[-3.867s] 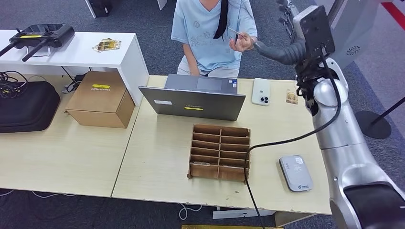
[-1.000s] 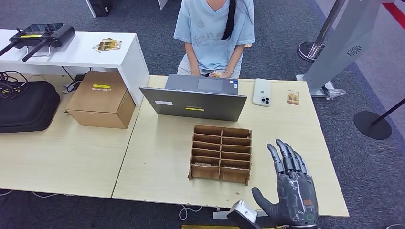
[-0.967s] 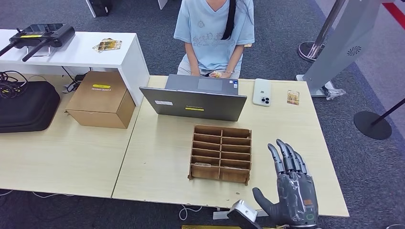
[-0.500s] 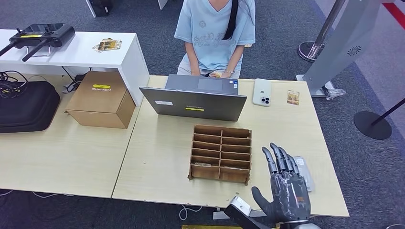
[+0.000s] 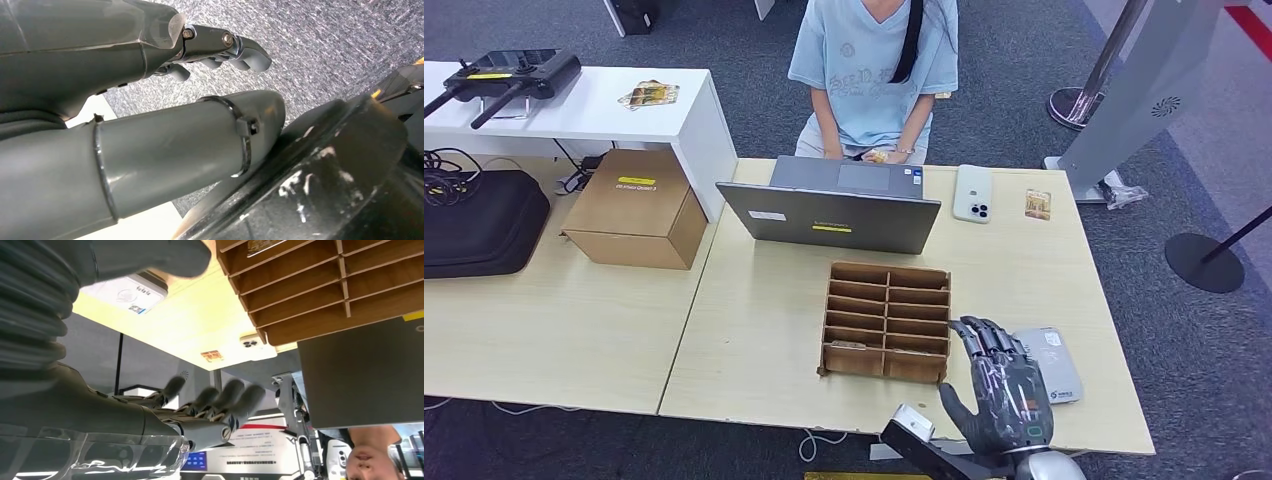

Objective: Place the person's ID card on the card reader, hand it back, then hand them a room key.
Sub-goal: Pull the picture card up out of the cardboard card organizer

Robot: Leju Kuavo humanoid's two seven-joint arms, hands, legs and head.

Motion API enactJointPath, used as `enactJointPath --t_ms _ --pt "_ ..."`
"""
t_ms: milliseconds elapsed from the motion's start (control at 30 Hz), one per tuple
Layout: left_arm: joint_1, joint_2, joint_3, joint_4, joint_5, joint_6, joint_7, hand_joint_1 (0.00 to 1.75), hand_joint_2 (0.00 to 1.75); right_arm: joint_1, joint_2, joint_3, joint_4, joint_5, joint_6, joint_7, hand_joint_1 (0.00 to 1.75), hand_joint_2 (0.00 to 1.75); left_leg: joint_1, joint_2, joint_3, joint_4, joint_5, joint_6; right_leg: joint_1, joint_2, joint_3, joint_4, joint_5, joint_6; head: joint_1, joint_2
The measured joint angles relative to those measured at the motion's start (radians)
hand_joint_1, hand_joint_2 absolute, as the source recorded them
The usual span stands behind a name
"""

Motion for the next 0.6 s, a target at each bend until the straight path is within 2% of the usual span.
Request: enactJointPath --t_ms 167,367,467,600 --pt "-0.006 0.000 0.000 0.000 -0.009 -0.004 0.007 0.00 0.00 -0.027 0.009 0.011 0.040 0.000 0.000 -0.029 0.25 1.75 0.000 0.000 0.000 0.000 0.000 0.000 0.000 0.000 0.000 0.000 0.000 0.000 0.000 0.000" --pt "-0.013 0.000 0.000 0.000 -0.015 -0.009 0.010 0.00 0.00 -0.070 0.025 0.043 0.113 -0.001 -0.001 -0.055 0.31 1.75 0.000 0.000 0.000 0.000 0.000 0.000 0.000 0.000 0.000 0.000 0.000 0.000 0.000 0.000" --pt "-0.017 -0.002 0.000 0.000 -0.016 -0.010 0.010 0.00 0.00 -0.088 0.033 0.056 0.149 -0.001 -0.001 -0.059 0.27 1.75 0.000 0.000 0.000 0.000 0.000 0.000 0.000 0.000 0.000 0.000 0.000 0.000 0.000 0.000" --pt "-0.022 -0.004 0.000 -0.001 -0.019 -0.012 0.010 0.00 0.00 -0.112 0.039 0.068 0.189 0.000 -0.003 -0.059 0.35 1.75 0.000 0.000 0.000 0.000 0.000 0.000 0.000 0.000 0.000 0.000 0.000 0.000 0.000 0.000"
